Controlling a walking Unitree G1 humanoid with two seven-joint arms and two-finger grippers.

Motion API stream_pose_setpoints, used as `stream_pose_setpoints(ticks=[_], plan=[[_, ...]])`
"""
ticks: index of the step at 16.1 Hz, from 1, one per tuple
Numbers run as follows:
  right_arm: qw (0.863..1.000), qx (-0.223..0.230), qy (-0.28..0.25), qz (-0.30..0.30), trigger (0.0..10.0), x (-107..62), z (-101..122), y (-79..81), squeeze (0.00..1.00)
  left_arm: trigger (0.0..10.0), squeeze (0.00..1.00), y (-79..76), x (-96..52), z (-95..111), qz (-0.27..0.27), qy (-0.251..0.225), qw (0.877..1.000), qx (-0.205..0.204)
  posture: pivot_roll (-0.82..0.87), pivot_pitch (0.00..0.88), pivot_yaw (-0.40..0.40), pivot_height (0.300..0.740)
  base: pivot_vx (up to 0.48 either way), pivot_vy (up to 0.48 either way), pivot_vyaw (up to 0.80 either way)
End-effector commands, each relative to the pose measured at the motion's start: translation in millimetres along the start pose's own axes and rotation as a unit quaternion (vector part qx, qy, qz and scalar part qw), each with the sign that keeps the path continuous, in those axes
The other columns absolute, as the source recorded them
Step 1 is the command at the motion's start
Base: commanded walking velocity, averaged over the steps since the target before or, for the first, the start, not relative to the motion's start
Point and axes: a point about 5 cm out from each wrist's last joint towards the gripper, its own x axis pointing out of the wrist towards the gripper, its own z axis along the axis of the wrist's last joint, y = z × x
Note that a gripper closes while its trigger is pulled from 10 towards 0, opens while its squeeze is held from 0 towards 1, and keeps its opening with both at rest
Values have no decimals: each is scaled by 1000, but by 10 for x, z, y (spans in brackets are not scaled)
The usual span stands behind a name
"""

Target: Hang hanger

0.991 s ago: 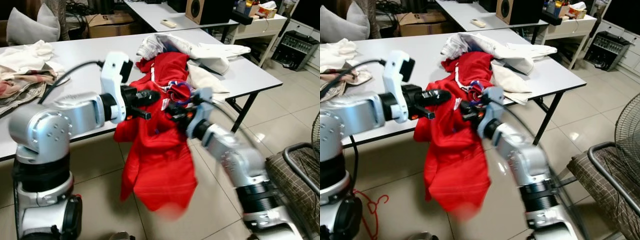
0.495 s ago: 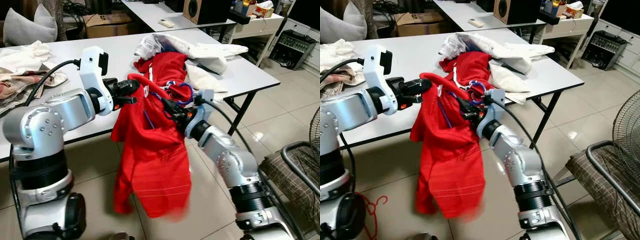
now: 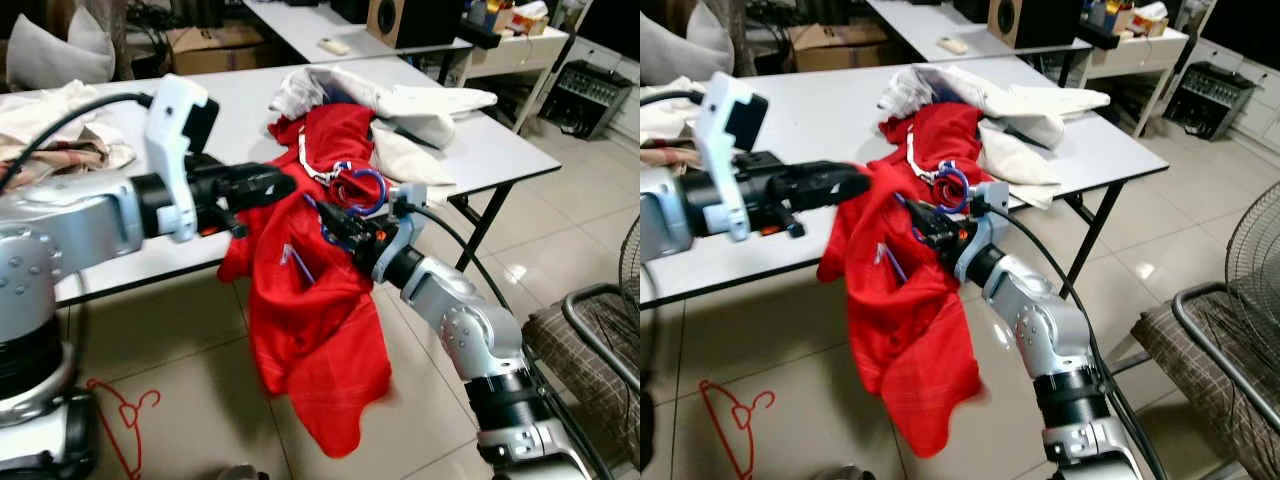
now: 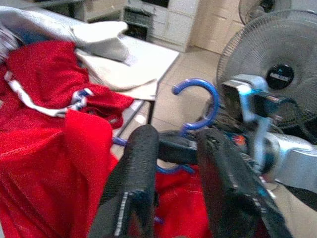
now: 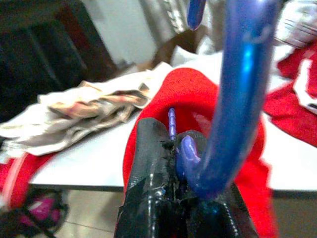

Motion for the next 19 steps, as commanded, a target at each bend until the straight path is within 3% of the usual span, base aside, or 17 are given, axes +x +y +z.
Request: stream_pose_setpoints(ticks=[1, 4, 5, 7, 9, 12, 13, 16, 19], plan=[[999, -9, -14, 30, 10000, -6, 102, 83, 0, 10000, 1000, 74, -61, 40, 33, -25, 999, 11, 29, 0, -41, 740, 0, 0, 0], [993, -82, 11, 86, 10000, -118, 96, 191, 0, 10000, 1000, 435, -307, -96, 182, -56, 981, 36, 37, 0, -42, 740, 0, 0, 533], [989, -95, 30, 106, 10000, -216, 71, 212, 0, 10000, 1000, 570, -428, -413, 245, -51, 968, 25, 29, 0, -42, 740, 0, 0, 800], [988, -100, 52, 103, 10000, -334, 50, 176, 0, 10000, 1000, 557, -432, -869, 286, -20, 958, -2, 15, 0, -42, 740, 0, 0, 800], [984, -125, 94, 89, 10000, -471, -30, 122, 0, 10000, 1000, 481, -324, -1107, 305, -43, 950, -42, -2, 0, -33, 740, 0, 0, 800], [985, -152, 83, 25, 10000, -593, -38, -31, 0, 10000, 1000, 393, -253, -1259, 283, -42, 958, -31, -13, 0, -43, 740, 0, 0, 800], [982, -168, 72, -36, 10000, -620, -33, -181, 0, 10000, 1000, 310, -184, -1351, 259, -39, 964, -43, -11, 0, -42, 740, 0, 0, 800], [983, -158, 71, -54, 10000, -640, -72, -234, 0, 10000, 1000, 219, -26, -1441, 245, -21, 969, -18, -10, 0, -34, 740, 0, 0, 800], [981, -171, 51, -79, 10000, -629, -80, -247, 0, 10000, 1000, 141, 132, -1403, 232, -45, 972, -18, -19, 0, -41, 740, 0, 0, 800]])
